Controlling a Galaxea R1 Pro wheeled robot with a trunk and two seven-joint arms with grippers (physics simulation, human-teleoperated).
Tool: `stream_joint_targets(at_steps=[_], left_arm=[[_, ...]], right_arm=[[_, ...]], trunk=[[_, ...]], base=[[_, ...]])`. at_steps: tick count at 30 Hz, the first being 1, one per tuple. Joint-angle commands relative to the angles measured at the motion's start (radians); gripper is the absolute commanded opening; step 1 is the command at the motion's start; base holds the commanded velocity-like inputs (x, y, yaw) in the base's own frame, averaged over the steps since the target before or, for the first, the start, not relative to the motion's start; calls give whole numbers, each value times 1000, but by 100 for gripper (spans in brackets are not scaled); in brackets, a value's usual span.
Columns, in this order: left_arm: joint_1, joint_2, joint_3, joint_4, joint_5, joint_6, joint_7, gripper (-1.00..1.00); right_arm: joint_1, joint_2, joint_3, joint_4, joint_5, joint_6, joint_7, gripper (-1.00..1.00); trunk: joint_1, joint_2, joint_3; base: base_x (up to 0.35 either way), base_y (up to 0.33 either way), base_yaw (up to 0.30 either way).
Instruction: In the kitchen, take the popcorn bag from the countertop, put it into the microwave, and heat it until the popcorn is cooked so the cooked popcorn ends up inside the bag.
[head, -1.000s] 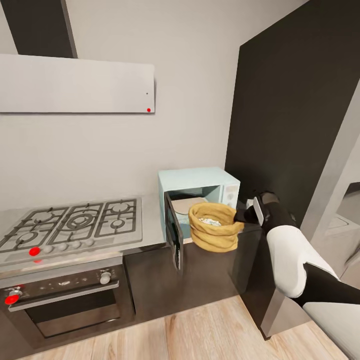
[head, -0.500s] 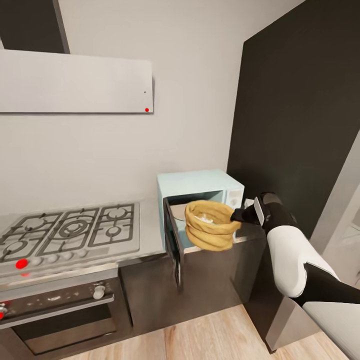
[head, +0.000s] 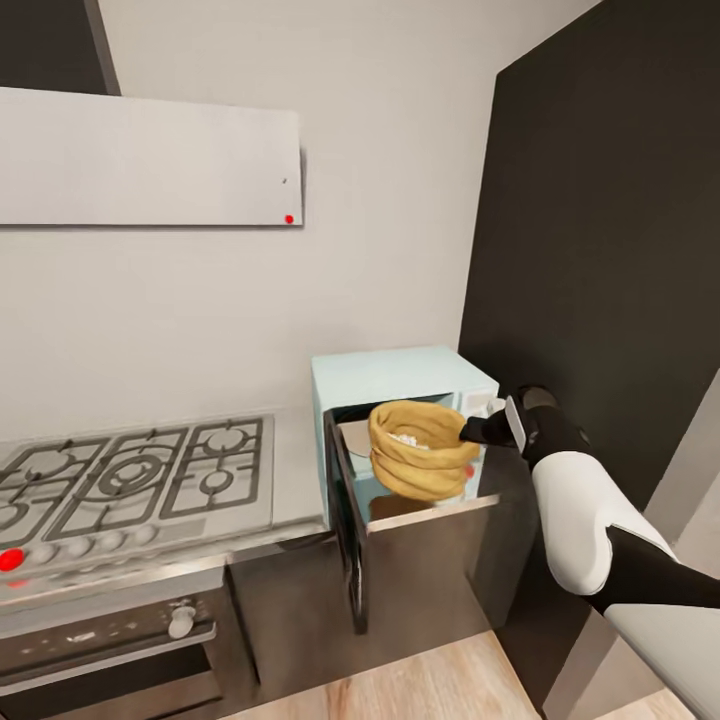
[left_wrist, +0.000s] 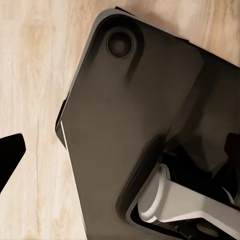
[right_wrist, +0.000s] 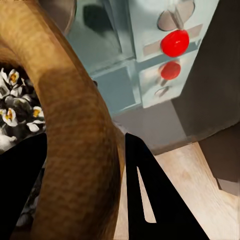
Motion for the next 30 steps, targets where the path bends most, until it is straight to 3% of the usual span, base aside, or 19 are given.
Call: stream_joint_targets(at_steps=[1, 5, 23, 30], left_arm=[[0, 0, 8, -1, 0, -1, 0, 100], [0, 0, 8, -1, 0, -1, 0, 100], [0, 0, 9, -1, 0, -1, 0, 100], [0, 0, 8, -1, 1, 0, 0, 100]], right_arm=[[-1, 2, -8, -1, 3, -2, 7, -100], [0, 3, -8, 2, 1, -41, 5, -100], [37, 5, -8, 4, -1, -78, -1, -100], [37, 6, -7, 4, -1, -77, 1, -100]], trunk=[[1, -2, -2], [1, -2, -2], [1, -2, -2], [1, -2, -2]], base=[[211, 0, 0], [149, 0, 0], [6, 0, 0], [260, 0, 0]])
